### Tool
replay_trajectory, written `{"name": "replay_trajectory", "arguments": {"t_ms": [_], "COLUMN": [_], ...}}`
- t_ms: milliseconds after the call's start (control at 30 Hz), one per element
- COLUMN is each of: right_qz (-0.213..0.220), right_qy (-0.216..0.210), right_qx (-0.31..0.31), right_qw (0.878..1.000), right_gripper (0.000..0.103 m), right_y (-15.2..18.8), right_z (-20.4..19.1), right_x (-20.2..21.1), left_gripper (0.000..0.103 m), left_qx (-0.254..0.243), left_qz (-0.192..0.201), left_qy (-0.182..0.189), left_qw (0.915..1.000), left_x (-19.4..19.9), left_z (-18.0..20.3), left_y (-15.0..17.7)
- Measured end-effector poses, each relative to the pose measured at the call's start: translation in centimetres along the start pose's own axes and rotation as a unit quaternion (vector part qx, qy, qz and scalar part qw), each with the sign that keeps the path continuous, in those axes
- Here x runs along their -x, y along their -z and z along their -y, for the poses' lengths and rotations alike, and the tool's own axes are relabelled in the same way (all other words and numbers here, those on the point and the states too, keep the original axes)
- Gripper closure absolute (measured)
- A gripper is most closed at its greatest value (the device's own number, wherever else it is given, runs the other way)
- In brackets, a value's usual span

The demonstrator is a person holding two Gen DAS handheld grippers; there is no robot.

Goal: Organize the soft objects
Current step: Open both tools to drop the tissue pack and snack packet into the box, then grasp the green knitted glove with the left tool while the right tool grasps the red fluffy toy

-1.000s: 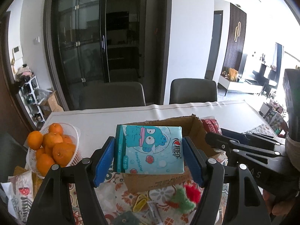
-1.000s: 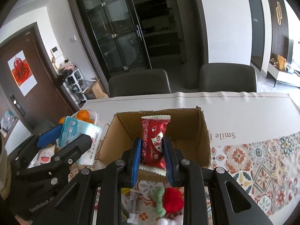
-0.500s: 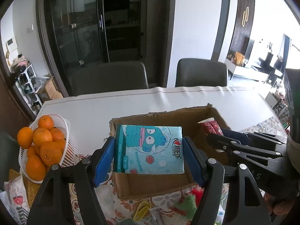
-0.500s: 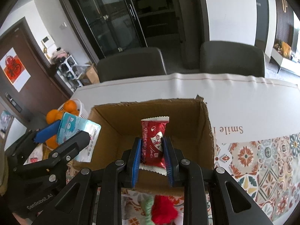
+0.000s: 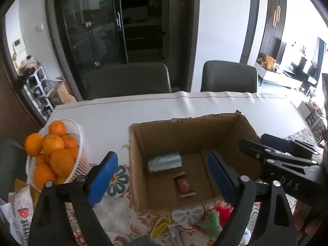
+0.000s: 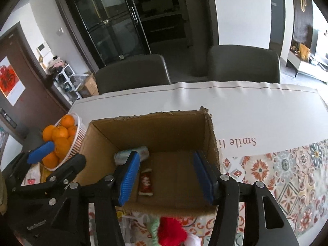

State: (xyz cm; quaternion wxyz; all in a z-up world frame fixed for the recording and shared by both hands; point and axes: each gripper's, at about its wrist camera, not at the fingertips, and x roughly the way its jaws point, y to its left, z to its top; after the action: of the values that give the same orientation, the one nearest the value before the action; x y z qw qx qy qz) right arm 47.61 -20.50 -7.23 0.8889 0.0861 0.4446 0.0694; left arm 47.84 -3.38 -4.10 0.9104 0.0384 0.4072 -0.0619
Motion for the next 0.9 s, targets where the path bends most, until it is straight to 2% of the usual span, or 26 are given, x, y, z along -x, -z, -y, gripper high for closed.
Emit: {"name": "replay_trajectory", "arguments": {"t_ms": [200, 333, 433, 900], "right_qz": [0.013, 0.025, 0.025, -0.031], "right_qy": [0.019, 0.029, 0.034, 0.03], "right_qx": [0.0, 0.009, 0.018, 0.044], "right_qw": [1.0, 0.999, 0.999, 0.998], "right_gripper": [0.047, 0.042, 0.041, 0.041], "right_y": [1.1, 2.0, 2.8, 7.6], "right_z": [-0.5, -1.1, -1.6, -3.9], "right_x": [2.1, 3.4, 4.0, 3.8], "left_gripper": [0.008, 0.007, 0.007, 0.007], "left_qx": [-0.007, -0.019, -0.023, 0.039], "left_qz": [0.018, 0.018, 0.013, -0.047], "left_qy": [-0.031, -0.063, -0.074, -0.072], "left_qw": [0.9993, 0.9977, 0.9969, 0.9955], "left_x": [2.7, 4.0, 4.7, 5.7], "left_z": [-0.3, -0.5, -0.8, -3.3], "left_y": [1.0, 2.0, 3.2, 9.1]}}
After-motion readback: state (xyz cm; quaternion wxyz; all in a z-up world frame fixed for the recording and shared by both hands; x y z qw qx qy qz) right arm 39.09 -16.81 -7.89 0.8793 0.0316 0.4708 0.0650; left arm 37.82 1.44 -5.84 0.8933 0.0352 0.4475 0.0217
